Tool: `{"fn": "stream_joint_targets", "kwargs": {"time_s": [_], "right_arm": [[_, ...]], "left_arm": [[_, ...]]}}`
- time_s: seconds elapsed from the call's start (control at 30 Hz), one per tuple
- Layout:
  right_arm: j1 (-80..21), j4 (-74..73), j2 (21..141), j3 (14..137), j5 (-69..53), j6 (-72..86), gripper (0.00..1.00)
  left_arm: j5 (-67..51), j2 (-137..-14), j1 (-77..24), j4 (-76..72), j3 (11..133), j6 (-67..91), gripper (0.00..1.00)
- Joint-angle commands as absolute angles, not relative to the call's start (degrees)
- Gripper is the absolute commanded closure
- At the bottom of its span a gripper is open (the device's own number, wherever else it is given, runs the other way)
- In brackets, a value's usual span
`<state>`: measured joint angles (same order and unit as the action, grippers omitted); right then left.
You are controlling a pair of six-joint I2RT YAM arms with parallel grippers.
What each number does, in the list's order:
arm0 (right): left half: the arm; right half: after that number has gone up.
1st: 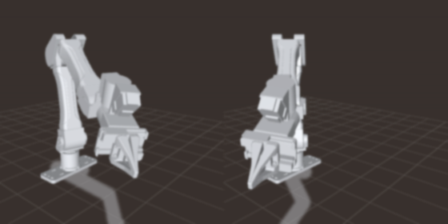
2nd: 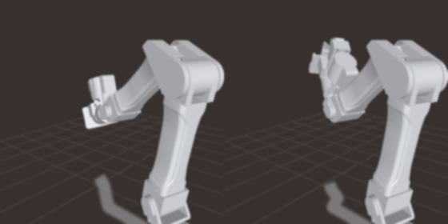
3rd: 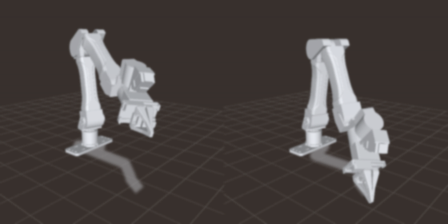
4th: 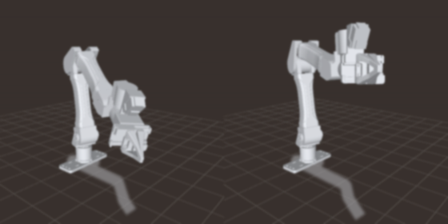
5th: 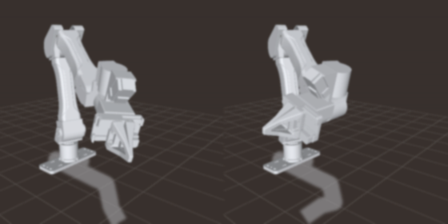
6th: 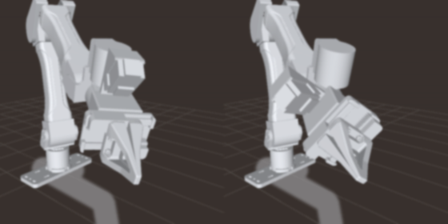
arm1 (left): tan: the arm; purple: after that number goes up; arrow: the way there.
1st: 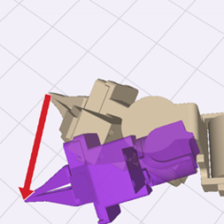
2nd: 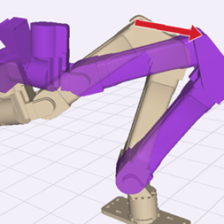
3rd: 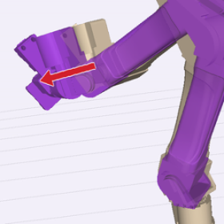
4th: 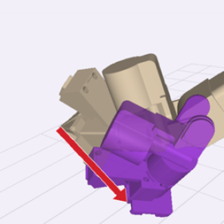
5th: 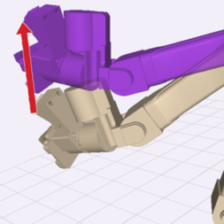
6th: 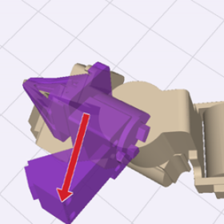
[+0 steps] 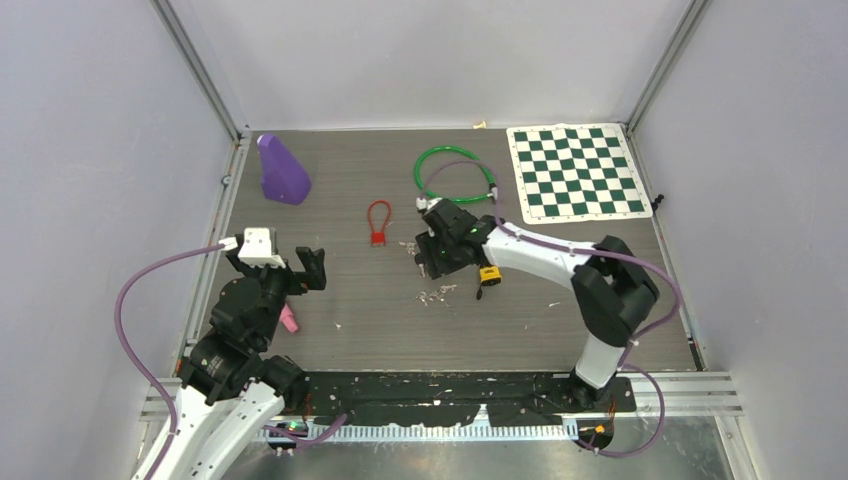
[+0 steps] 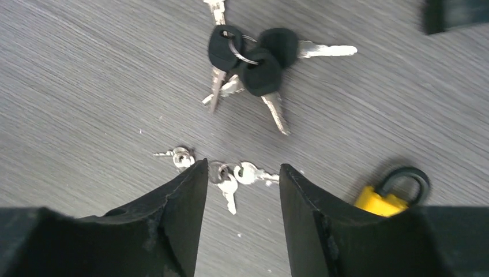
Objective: Unlock with the key
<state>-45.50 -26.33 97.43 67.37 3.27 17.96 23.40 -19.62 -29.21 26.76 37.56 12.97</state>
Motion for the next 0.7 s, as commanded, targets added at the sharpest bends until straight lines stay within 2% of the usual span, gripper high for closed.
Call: {"fn": "stream_joint_targets", "kwargs": {"time_s": [0.0, 0.27, 0.67], "right_arm": [[-48.6, -26.3, 102.9, 72.8, 6.2, 18.3, 0.46], [-51.1, -30.5, 108.3, 74.6, 8.5, 18.7, 0.60], [-55.5, -34.8, 96.2, 60.3, 10.1, 21.4, 0.70]], "left_arm": [[23.6, -19.9, -29.4, 24.0, 37.2, 12.1, 0.00], [23.5, -19.9, -29.4, 24.0, 37.2, 12.0, 0.00], [22.9, -20.3, -29.5, 23.9, 37.3, 12.1, 0.00]]}}
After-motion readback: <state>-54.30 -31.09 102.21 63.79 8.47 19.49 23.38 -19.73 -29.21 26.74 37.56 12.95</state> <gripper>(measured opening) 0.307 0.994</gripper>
